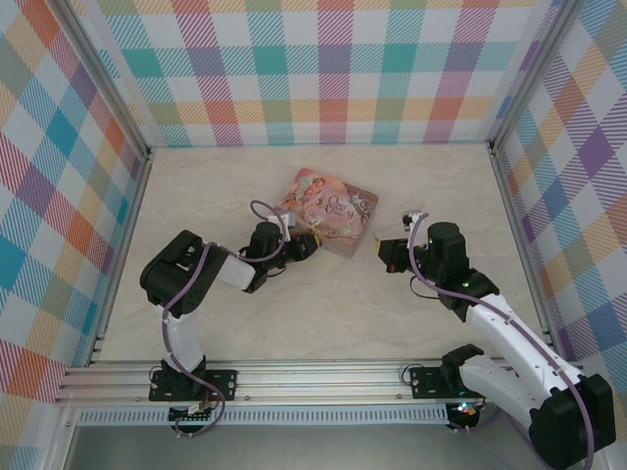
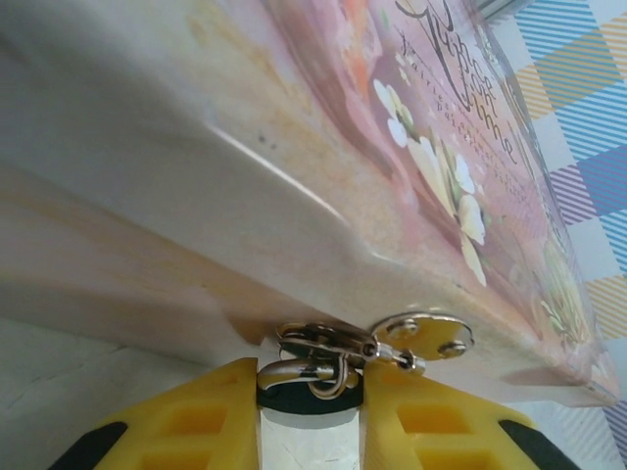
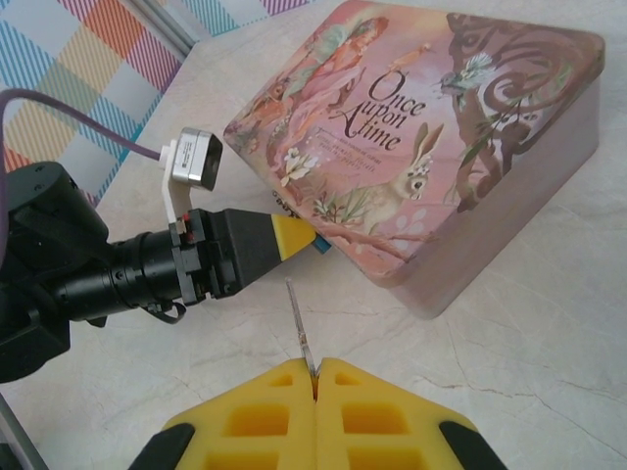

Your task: Unlock a padlock with a key

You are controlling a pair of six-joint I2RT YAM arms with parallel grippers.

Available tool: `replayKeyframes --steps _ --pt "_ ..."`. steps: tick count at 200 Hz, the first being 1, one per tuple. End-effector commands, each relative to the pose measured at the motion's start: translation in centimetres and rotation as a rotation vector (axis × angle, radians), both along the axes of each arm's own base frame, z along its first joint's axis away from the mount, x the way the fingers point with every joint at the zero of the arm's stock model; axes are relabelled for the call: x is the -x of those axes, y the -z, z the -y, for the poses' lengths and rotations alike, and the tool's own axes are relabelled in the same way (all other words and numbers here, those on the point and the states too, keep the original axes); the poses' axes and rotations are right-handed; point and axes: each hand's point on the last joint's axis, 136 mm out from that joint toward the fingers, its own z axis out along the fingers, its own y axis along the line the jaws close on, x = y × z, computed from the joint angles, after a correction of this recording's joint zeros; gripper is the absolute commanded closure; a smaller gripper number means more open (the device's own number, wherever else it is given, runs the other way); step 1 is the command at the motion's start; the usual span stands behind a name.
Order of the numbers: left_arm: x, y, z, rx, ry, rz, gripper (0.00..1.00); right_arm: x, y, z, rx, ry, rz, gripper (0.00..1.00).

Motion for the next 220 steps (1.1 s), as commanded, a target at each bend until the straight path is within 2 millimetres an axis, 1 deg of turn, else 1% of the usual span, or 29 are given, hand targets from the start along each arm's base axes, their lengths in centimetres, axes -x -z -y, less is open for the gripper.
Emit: replayKeyframes --steps 1,32,51,62,102,131,155,220 --pt "-0.6 -3.6 1.1 0.067 -0.014 0.031 0.76 0.2 1.4 -0.4 0.022 -0.049 0.011 0.95" --pt "-0.1 -4.8 1.5 0.117 -0.025 -0.04 0.77 1.2 3.6 -1.9 0.091 -0.139 0.022 0.95" --pt "0.4 -5.1 1.5 0.126 -0.029 -0.096 0.78 1.8 5.1 -3.2 0.14 -0.192 0.037 0.95" --pt "0.7 -5.1 1.6 0.136 -0.032 -0.137 0.79 1.8 5.9 -3.8 0.171 -0.213 0.049 0.95" --pt "2.2 -5.3 3.0 0.222 -0.001 -0.257 0.81 1.6 8.5 -5.8 0.26 -0.29 0.084 0.95" --pt "2.9 -5.4 3.2 0.238 -0.008 -0.304 0.83 1.1 9.5 -6.8 0.329 -0.334 0.098 0.95" --pt "3.2 -5.7 3.2 0.251 -0.012 -0.322 0.83 0.4 10.5 -7.0 0.377 -0.336 0.097 0.95" --pt "3.8 -5.9 3.9 0.275 -0.025 -0.368 0.84 -1.5 10.5 -8.6 0.415 -0.317 0.167 0.96"
